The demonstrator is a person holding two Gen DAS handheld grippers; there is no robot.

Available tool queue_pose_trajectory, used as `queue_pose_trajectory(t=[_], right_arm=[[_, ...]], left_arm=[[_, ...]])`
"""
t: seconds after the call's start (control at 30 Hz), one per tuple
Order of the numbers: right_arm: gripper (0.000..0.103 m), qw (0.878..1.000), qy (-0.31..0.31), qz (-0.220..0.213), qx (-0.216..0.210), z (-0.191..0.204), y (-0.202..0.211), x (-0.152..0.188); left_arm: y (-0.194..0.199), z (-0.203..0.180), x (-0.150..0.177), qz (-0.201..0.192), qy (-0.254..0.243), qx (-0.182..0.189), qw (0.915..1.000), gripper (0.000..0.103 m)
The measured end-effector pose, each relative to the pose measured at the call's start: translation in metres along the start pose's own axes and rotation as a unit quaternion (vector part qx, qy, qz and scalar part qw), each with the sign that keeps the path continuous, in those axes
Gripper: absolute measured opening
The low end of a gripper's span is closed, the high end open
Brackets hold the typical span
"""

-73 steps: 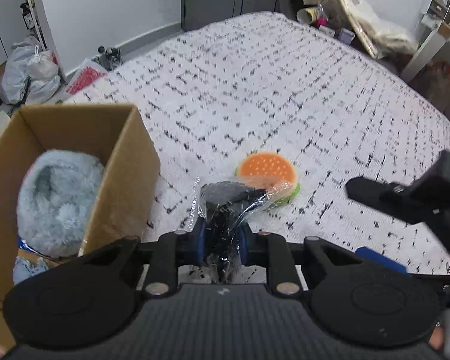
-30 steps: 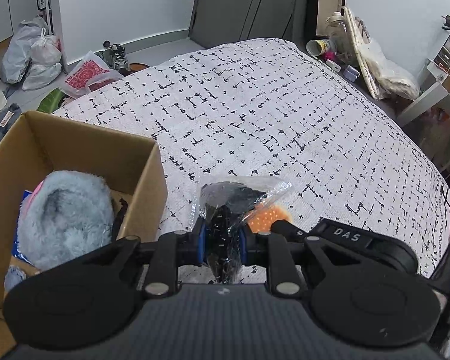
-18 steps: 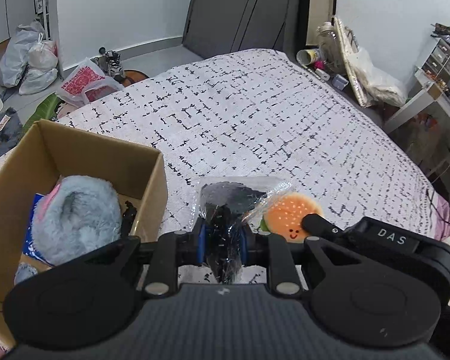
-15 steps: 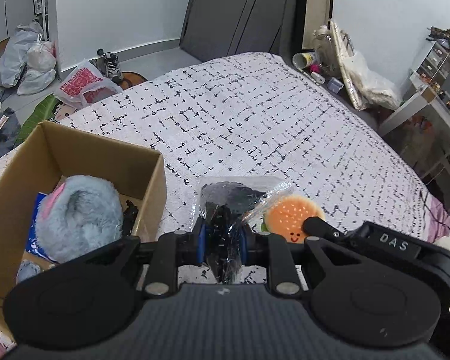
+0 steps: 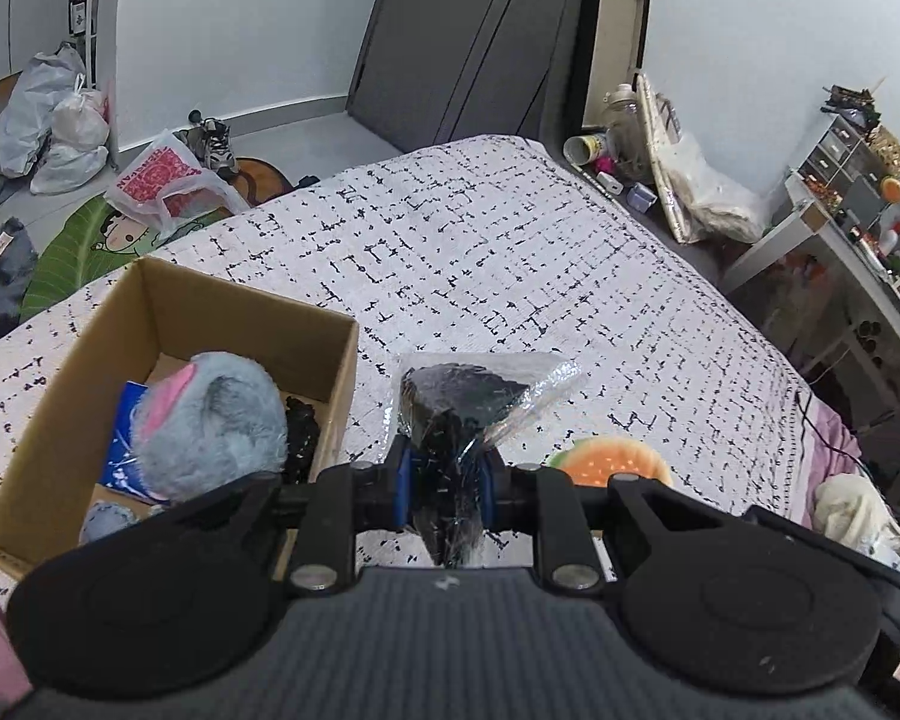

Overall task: Organize soft objects
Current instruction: 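Lift both items and carry them over the box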

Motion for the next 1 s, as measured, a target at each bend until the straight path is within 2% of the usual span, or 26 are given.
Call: queue_pose_trajectory(t=[0.57,1.0], right_arm=[[0.013,0.997,0.06,-0.045,-0.006,0.039,0.057,0.01],[0.012,0.994,0.102,-0.036,-0.024,0.085,0.048,0.03]], left_arm=[[0.045,0.043,-0.011,-0.007,0.011,0.031,0.9994,0.021],[0.06,0.097,-0.023,-0.001,0.037,0.04,0.9985,0.021]])
Point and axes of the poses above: each gripper's, at about its wrist camera, not at the fingertips, and y roughly against the way its jaws point, z to its left, x to its underside, the point moved 6 cm from there along -y, roughly the way its jaws point, and after that the axes turned 8 degrees about y, right-handed, at the moved point
